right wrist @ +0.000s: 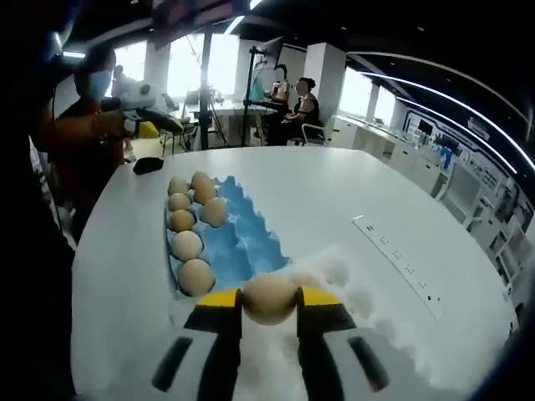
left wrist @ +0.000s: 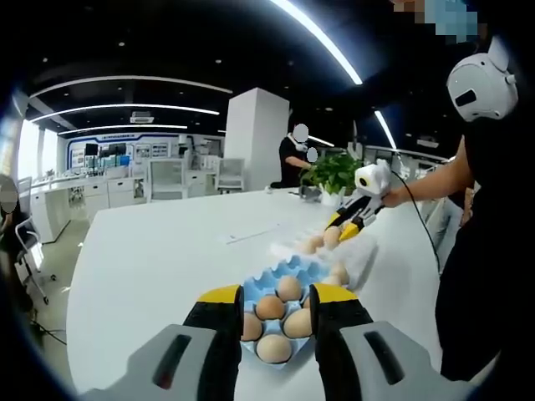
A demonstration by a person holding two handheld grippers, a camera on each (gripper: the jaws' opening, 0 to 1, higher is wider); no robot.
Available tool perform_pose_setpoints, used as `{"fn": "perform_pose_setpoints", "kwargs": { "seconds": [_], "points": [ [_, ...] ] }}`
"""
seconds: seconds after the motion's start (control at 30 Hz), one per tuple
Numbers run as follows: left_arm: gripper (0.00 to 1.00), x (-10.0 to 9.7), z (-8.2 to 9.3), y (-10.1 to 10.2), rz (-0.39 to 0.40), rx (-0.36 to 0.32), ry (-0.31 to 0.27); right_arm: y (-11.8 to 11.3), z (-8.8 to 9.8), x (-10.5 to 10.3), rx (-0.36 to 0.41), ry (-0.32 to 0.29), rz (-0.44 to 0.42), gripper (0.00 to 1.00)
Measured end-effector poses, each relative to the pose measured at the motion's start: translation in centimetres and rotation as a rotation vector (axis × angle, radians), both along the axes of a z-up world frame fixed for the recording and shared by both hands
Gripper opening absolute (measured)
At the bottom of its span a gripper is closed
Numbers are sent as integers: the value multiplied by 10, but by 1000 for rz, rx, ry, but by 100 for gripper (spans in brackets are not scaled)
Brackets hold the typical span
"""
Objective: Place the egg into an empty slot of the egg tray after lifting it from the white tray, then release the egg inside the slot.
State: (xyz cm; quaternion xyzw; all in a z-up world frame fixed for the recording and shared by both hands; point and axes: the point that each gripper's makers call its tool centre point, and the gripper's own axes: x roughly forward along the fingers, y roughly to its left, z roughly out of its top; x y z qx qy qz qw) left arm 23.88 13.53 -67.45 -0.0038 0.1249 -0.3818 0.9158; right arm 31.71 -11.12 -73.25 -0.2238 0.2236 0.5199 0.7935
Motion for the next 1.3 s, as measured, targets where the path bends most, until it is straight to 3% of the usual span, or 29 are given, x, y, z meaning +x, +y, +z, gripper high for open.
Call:
{"fn": "perform_pose_setpoints", "kwargs": {
  "seconds": [0.7,1.3],
  "points": [
    [33,2,0,1,1,7,-1,60,-1,-15,18,-1,146,25],
    [33,2,2,4,9,8,-6,92,-10,-19,14,9,220,25]
  ]
}}
